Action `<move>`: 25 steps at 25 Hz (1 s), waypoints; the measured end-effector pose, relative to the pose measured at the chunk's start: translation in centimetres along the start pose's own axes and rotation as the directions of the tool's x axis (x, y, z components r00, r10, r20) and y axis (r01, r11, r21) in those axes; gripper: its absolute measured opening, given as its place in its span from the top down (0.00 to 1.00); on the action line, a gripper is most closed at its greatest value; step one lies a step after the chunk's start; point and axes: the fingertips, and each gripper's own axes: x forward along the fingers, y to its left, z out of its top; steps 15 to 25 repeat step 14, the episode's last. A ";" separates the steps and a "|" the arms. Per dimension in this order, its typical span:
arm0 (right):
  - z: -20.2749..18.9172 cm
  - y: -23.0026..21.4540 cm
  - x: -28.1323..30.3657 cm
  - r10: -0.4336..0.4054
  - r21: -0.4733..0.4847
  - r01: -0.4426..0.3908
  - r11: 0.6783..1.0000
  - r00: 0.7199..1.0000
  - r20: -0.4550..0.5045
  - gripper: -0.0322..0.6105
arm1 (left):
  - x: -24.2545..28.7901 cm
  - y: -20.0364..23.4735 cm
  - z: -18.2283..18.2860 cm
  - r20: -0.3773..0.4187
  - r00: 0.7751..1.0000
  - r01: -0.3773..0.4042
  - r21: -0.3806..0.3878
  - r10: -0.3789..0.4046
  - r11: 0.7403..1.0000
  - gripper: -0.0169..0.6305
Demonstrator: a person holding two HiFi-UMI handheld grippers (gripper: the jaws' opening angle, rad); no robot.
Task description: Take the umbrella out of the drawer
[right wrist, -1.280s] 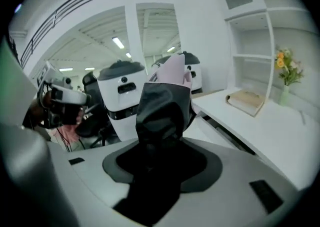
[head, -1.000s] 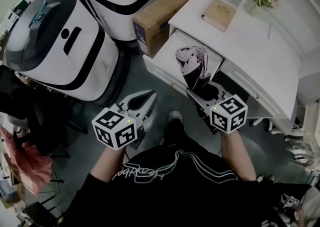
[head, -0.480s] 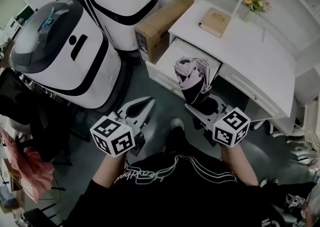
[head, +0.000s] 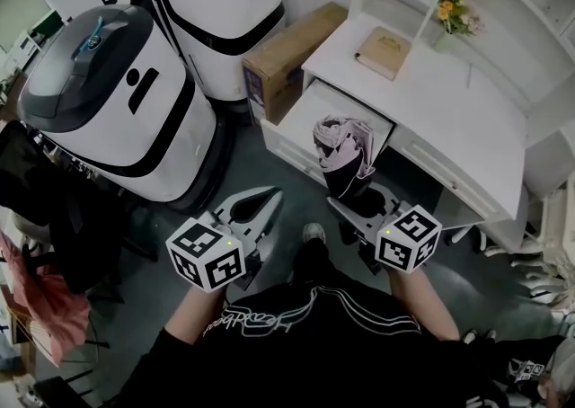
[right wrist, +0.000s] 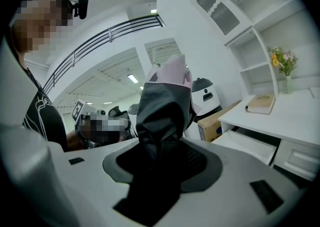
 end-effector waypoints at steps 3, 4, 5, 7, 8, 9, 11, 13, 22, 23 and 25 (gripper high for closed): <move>-0.1 0.1 -0.2 0.001 0.007 -0.001 1.000 1.000 0.007 0.62 | 0.2 -0.2 -0.5 -0.006 1.000 0.004 -0.004 -0.004 1.000 0.95; -0.2 0.1 -0.3 0.001 0.007 -0.001 1.000 1.000 0.008 0.62 | 0.4 -0.3 -0.6 -0.010 1.000 0.007 -0.004 -0.007 1.000 0.95; -0.2 0.1 -0.4 -0.001 0.006 0.001 1.000 1.000 0.008 0.62 | 0.5 -0.3 -0.7 -0.014 1.000 0.009 -0.002 -0.009 1.000 0.95; -0.4 0.1 -0.5 -0.006 0.005 0.006 1.000 1.000 0.006 0.62 | 0.7 -0.5 -0.9 -0.019 1.000 0.014 0.000 -0.014 1.000 0.95; -0.5 0.1 -0.6 -0.009 0.006 0.009 1.000 1.000 0.005 0.62 | 0.8 -0.5 -0.9 -0.020 1.000 0.017 -0.001 -0.017 1.000 0.95; -0.5 0.1 -0.7 -0.011 0.008 0.011 1.000 1.000 0.003 0.62 | 0.8 -0.5 -0.9 -0.021 1.000 0.020 -0.002 -0.020 1.000 0.95; -0.5 0.2 -0.7 -0.014 0.011 0.014 1.000 1.000 0.000 0.62 | 0.9 -0.6 -0.8 -0.022 0.999 0.025 -0.002 -0.025 1.000 0.95; -0.4 0.3 -0.7 -0.018 0.011 0.018 1.000 1.000 0.000 0.62 | 0.9 -0.7 -0.6 -0.022 0.999 0.030 0.000 -0.030 1.000 0.95; -0.3 0.3 -0.7 -0.020 0.010 0.020 1.000 1.000 0.001 0.62 | 0.9 -0.8 -0.5 -0.022 0.999 0.032 0.001 -0.032 0.999 0.95; -0.3 0.3 -0.7 -0.020 0.010 0.020 1.000 1.000 0.001 0.62 | 0.9 -0.8 -0.5 -0.022 0.999 0.032 0.001 -0.032 0.999 0.95; -0.3 0.3 -0.7 -0.020 0.010 0.020 1.000 1.000 0.001 0.62 | 0.9 -0.8 -0.5 -0.022 0.999 0.032 0.001 -0.032 0.999 0.95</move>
